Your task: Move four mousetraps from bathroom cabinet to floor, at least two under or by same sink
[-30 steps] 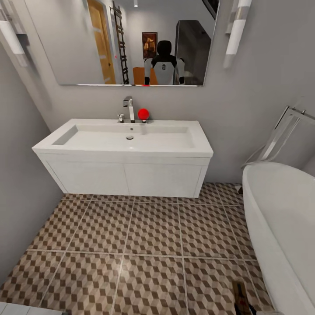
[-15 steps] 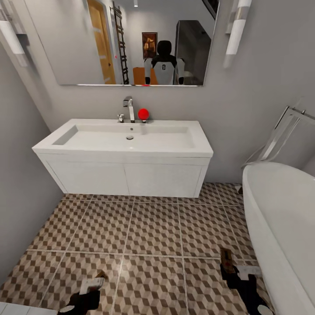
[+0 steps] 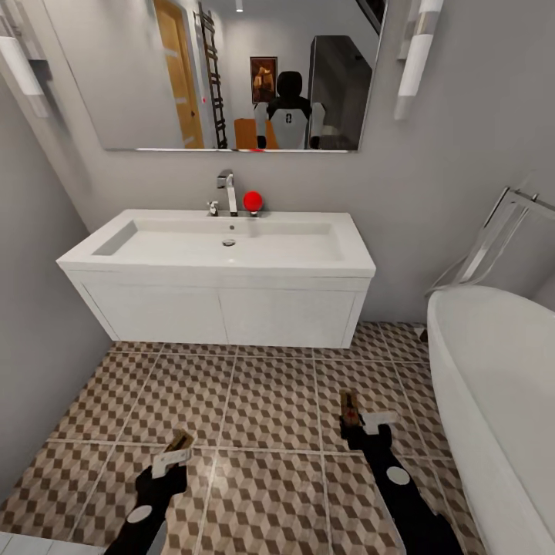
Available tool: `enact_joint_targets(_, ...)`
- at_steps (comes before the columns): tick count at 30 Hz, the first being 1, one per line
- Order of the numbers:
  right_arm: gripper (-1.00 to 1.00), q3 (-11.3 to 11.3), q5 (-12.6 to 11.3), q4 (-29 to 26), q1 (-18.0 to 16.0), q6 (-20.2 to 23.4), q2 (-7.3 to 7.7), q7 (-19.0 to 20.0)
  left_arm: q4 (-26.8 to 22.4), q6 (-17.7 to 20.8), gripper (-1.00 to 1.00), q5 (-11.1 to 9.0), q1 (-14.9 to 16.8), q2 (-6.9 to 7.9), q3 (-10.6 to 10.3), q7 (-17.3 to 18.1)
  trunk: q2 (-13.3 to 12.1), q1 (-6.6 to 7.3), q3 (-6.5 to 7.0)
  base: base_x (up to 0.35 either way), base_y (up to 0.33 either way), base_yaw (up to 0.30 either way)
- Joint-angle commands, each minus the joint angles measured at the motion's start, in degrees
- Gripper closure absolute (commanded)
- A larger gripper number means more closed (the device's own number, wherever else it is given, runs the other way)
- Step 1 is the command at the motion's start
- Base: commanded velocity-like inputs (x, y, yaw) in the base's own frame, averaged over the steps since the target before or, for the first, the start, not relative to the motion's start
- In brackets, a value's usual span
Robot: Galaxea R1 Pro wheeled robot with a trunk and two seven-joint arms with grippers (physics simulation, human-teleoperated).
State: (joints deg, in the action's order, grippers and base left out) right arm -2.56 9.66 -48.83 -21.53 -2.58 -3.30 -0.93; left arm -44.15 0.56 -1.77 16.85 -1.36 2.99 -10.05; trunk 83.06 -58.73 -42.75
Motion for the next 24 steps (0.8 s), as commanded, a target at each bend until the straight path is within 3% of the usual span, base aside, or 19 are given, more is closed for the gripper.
enact_joint_targets(1, 1.00, -0.2, 0.6, 0.1, 0.0, -0.6, -0.19, 0.1, 0.0, -0.3, 1.00, -0.2, 0.0, -0.07, 0.1, 0.0, 0.0, 0.00, -0.04, 0.000, 0.000, 0.000)
enact_joint_targets(8, 1.00, -0.2, 1.4, 0.3, -0.1, -2.3, -0.27, 0.5, 0.7, -1.6, 1.00, 0.0, 0.0, 0.43, -2.5, 4.0, 0.0, 0.00, -0.04, 0.000, 0.000, 0.000)
enact_joint_targets(12, 1.00, -0.2, 1.5, 0.3, -0.1, -2.3, -0.23, 0.5, 1.1, -1.7, 1.00, -0.1, 0.0, 1.11, -2.8, 4.7, 0.0, 0.00, -0.04, 0.000, 0.000, 0.000)
enact_joint_targets(24, 1.00, -0.2, 1.5, 0.3, -0.1, -2.3, -0.30, 0.4, 1.4, -1.7, 1.00, -0.1, -0.1, 1.26, -3.0, 4.8, 0.0, 0.00, -0.04, 0.000, 0.000, 0.000)
